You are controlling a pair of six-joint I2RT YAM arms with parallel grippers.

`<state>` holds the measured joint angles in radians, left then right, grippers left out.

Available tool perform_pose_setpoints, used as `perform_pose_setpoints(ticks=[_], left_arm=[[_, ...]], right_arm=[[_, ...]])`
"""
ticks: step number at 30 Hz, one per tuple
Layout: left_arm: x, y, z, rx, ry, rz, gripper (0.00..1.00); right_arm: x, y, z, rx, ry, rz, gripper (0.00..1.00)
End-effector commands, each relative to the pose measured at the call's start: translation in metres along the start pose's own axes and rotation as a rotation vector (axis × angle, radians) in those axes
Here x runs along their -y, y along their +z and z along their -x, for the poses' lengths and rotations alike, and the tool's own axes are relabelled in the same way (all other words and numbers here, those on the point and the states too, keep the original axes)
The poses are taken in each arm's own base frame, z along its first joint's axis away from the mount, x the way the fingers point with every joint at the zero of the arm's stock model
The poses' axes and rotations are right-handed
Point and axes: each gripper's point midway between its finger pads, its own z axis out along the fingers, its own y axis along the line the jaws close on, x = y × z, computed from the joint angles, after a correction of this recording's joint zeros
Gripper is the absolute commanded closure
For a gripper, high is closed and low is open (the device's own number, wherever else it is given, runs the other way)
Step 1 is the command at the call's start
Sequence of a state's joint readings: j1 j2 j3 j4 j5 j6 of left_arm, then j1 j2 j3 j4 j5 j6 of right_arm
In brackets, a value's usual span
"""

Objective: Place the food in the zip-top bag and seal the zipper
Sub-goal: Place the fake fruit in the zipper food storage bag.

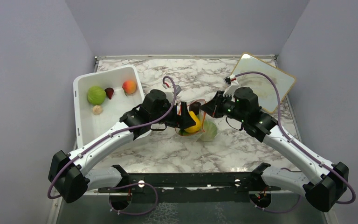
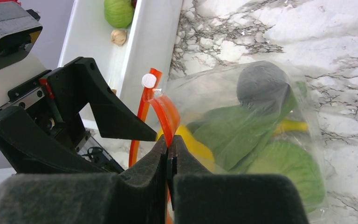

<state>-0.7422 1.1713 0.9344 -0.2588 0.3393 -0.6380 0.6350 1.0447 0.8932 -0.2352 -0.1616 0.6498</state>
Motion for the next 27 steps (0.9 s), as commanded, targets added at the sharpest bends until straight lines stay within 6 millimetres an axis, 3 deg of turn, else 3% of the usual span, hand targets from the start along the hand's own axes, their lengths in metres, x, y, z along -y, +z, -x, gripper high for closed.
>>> perform_pose_setpoints(ticks=[1, 12, 20, 27], left_arm=[[0.016, -0.005, 0.010, 0.023, 0.024, -0.044, 0.20], [0.015, -0.017, 0.023, 0.086, 0.035, 0.001, 0.23], [-0.014, -0.029, 0.031, 0.136, 0.067, 0.175, 0.29], [-0.031, -0.016, 0.019, 0.088, 0.073, 0.221, 0.29]], right_arm=[[-0.008, -0.005, 0.016, 0.048, -0.014, 0.010, 0.99], [-0.010, -0.006, 0.019, 0.054, -0.022, 0.010, 0.99], [-0.012, -0.007, 0.019, 0.041, -0.043, 0.017, 0.99], [-0.017, -0.008, 0.023, 0.045, -0.044, 0.033, 0.99]])
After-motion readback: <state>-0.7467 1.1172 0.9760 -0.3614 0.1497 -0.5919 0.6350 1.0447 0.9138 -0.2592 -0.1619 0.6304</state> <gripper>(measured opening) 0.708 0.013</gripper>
